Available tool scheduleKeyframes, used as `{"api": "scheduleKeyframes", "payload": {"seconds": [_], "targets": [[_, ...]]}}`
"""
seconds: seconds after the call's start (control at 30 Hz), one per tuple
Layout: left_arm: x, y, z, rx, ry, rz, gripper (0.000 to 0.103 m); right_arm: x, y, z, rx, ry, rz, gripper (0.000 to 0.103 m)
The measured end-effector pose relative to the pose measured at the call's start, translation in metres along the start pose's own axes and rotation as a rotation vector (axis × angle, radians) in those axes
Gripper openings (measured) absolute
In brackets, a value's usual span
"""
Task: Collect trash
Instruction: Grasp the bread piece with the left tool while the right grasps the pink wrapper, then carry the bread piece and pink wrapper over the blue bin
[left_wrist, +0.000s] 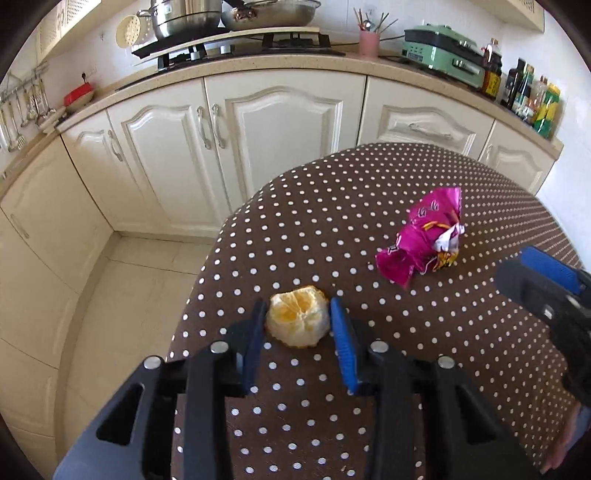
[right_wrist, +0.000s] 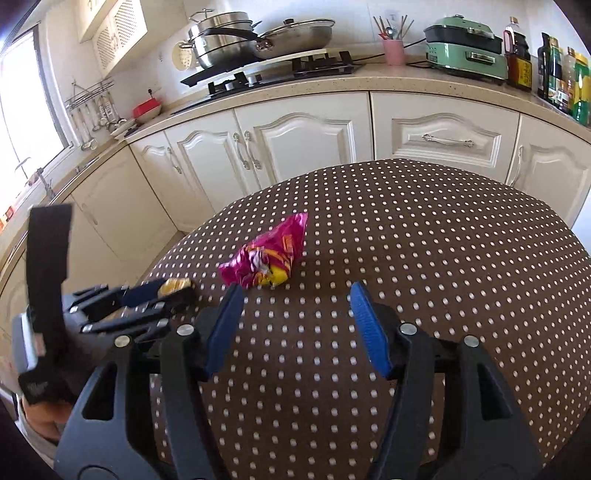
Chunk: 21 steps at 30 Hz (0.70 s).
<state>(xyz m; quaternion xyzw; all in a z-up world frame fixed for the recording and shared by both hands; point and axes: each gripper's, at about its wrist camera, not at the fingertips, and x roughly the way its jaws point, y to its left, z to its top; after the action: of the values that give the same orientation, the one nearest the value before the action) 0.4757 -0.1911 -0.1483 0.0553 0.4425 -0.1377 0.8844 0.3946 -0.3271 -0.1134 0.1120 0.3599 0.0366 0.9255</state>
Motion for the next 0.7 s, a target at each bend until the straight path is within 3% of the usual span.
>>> {"api": "scheduleKeyframes", "payload": {"seconds": [0.17, 0.37, 0.4, 0.43, 0.7], "targets": [[-0.013, 0.025, -0.002, -0.057, -0.037, -0.016, 0.034, 0.024, 0.004, 0.012, 0.074, 0.018, 0.017, 0.063], [-0.039, 0.068, -0.009, -0.109, -0.084, 0.035, 0.034, 0.065, 0.005, 0.019, 0.186, 0.094, 0.036, 0.063], [-0.043, 0.073, -0.011, -0.111, -0.09, 0.042, 0.034, 0.066, 0.006, 0.019, 0.185, 0.076, 0.026, 0.048], [-0.048, 0.079, -0.014, -0.114, -0.098, 0.048, 0.034, 0.067, 0.008, 0.02, 0.175, 0.074, 0.026, 0.045], [-0.093, 0.131, -0.06, -0.169, -0.128, 0.049, 0.034, 0.029, 0.053, 0.009, 0.044, 0.009, 0.063, 0.04]]}}
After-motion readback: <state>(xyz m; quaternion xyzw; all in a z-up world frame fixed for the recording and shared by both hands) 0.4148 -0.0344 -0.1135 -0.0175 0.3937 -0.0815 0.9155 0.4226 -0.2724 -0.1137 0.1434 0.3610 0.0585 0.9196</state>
